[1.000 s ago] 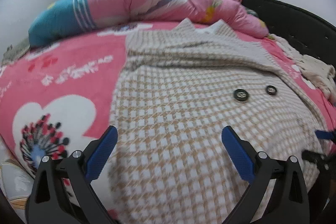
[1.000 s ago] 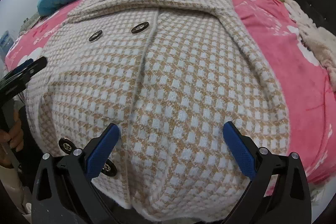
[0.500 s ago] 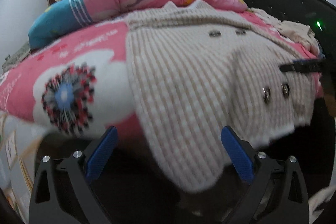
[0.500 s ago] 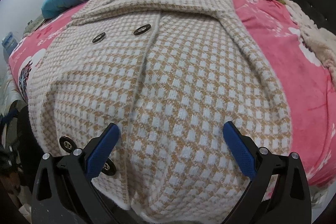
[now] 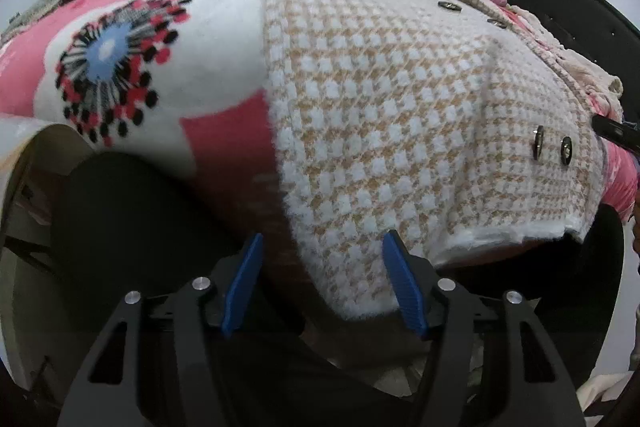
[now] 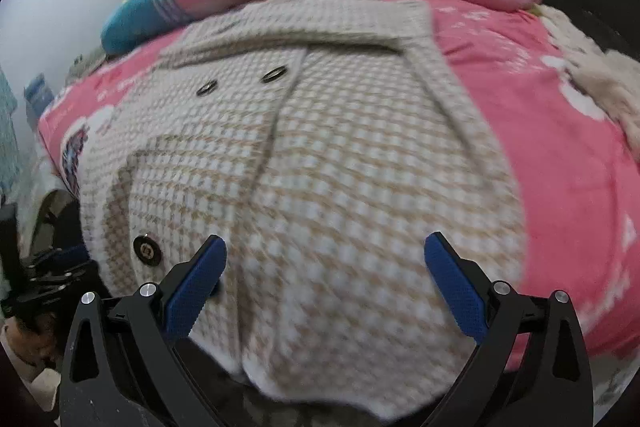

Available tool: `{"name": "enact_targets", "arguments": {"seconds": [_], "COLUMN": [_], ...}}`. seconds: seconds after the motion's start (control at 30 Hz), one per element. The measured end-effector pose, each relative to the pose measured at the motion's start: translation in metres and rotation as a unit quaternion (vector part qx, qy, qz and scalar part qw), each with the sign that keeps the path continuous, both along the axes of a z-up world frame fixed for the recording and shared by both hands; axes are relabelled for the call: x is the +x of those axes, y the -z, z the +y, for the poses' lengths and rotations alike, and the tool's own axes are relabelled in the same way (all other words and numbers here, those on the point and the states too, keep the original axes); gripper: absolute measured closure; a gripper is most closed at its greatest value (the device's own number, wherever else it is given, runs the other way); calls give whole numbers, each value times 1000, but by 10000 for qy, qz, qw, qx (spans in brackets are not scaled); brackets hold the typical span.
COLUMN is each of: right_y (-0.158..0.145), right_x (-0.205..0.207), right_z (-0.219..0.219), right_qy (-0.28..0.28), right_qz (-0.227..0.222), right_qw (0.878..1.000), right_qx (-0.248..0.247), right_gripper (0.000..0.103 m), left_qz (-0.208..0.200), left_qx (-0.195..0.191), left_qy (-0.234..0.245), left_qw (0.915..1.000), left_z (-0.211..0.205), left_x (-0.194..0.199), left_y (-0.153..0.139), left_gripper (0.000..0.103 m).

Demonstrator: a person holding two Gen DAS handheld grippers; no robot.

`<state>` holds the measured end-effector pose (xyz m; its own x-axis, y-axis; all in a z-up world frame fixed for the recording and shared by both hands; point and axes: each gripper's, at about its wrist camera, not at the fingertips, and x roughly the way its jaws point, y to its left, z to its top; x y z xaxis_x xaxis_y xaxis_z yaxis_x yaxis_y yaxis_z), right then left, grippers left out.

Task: Fold large clothes
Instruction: 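Slide both tools under the cardigan hem and close them on it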

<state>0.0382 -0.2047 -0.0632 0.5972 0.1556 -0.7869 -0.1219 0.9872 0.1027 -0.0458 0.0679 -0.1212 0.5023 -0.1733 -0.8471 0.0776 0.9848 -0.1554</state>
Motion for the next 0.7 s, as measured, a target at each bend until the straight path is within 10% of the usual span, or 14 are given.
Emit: {"name": "enact_targets", "arguments": {"seconds": [0.33, 0.7], "right_y": [19, 72], "right_x": [-39, -36], "right_z": [-84, -94], "right_qy": [962, 1014], "right_qz": [562, 1370], "right_qw": [9890, 9654], "right_qx": [976, 1972], "right_gripper": [11, 49], "left_qz": [390, 357], "left_qx": [-220, -180], "left_qy": [-88, -137], "left_qw": [9990, 9991], "left_z": [-12, -31], "left_x": [23, 40], "left_y": [14, 15], "left_gripper": [49, 60]}}
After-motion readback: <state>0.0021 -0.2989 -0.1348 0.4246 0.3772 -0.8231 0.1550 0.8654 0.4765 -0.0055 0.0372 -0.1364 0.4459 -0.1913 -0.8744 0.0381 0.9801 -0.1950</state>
